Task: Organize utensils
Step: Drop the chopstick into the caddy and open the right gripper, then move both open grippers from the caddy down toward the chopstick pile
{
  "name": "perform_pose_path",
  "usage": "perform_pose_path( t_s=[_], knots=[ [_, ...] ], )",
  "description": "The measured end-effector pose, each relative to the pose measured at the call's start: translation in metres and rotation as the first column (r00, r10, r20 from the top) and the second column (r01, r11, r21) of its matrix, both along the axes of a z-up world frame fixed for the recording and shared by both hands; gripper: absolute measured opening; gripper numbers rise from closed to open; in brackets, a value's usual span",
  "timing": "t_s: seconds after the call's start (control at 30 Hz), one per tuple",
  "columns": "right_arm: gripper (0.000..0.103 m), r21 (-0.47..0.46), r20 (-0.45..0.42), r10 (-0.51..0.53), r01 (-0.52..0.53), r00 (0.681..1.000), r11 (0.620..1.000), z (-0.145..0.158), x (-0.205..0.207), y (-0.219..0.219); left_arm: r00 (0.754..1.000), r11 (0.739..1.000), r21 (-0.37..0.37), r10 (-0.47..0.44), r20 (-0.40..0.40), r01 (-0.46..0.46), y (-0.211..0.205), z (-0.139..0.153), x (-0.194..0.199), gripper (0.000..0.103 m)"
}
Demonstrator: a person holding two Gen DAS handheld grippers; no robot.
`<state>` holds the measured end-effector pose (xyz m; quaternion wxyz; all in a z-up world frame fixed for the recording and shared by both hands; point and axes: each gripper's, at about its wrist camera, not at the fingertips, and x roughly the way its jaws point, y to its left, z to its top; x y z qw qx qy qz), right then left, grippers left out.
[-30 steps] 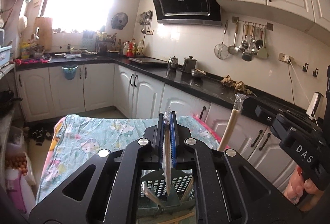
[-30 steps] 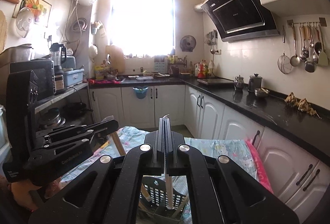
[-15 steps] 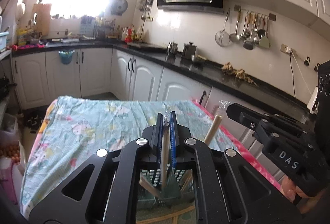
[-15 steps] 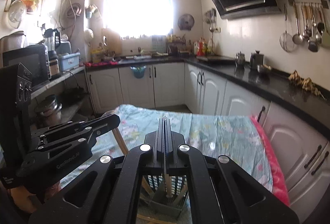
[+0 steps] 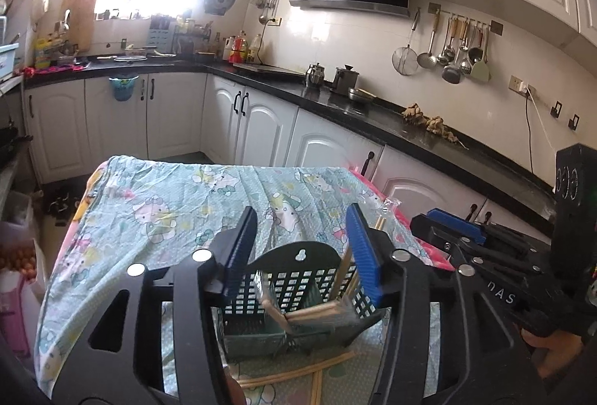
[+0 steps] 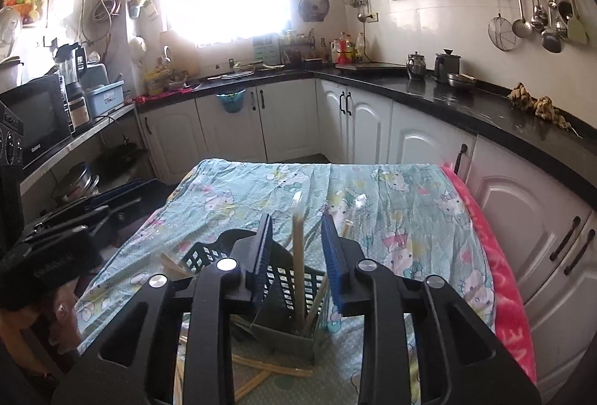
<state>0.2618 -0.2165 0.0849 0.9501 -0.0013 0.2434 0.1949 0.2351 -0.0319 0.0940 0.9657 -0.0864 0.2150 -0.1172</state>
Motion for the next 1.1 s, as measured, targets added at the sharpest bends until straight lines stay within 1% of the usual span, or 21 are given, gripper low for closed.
perform_pose_path(
  t_s=[0.07,0.17,0.2,0.27,0.4,0.47,0.6,0.7,1.1],
  knots=[
    [0.033,0.003,-0.001,-0.004,0.004,1.0,1.0,0.001,-0.003,-0.003,1.0,1.0,-0.012,-0.001,0.007,0.001,0.004,0.002,-0.007,0.048],
    [0.038,0.003,0.004,-0.014,0.014,1.0,1.0,0.003,-0.011,-0.006,1.0,1.0,-0.031,0.001,0.014,-0.001,0.01,0.007,-0.015,0.062],
    [0.04,0.004,0.006,-0.015,0.015,1.0,1.0,0.004,-0.013,-0.007,1.0,0.999,-0.04,0.001,0.016,0.0,0.012,0.009,-0.019,0.064],
    [0.042,-0.001,0.014,-0.014,0.014,1.0,1.0,0.005,-0.018,-0.007,1.0,0.998,-0.056,-0.004,0.029,0.006,0.016,0.015,-0.026,0.075],
    [0.047,-0.014,0.04,0.001,-0.001,0.999,1.0,0.007,-0.032,-0.008,0.999,0.998,-0.066,0.001,0.051,0.003,0.022,0.025,-0.038,0.086],
    [0.049,-0.022,0.047,0.012,-0.011,0.999,1.0,0.008,-0.038,-0.008,0.998,0.998,-0.069,0.017,0.063,-0.013,0.026,0.029,-0.045,0.091],
    [0.053,-0.029,0.047,0.03,-0.029,0.998,0.999,0.007,-0.052,-0.007,0.998,0.994,-0.1,0.038,0.059,-0.032,0.038,0.029,-0.056,0.092],
    [0.056,-0.025,0.046,0.036,-0.035,0.998,0.999,0.005,-0.062,-0.007,0.998,0.995,-0.094,0.047,0.048,-0.043,0.044,0.025,-0.063,0.092],
    [0.06,-0.049,0.05,0.091,-0.089,0.995,0.995,0.0,-0.097,0.008,0.995,0.991,-0.085,0.102,-0.001,-0.102,0.065,0.002,-0.093,0.092]
  ],
)
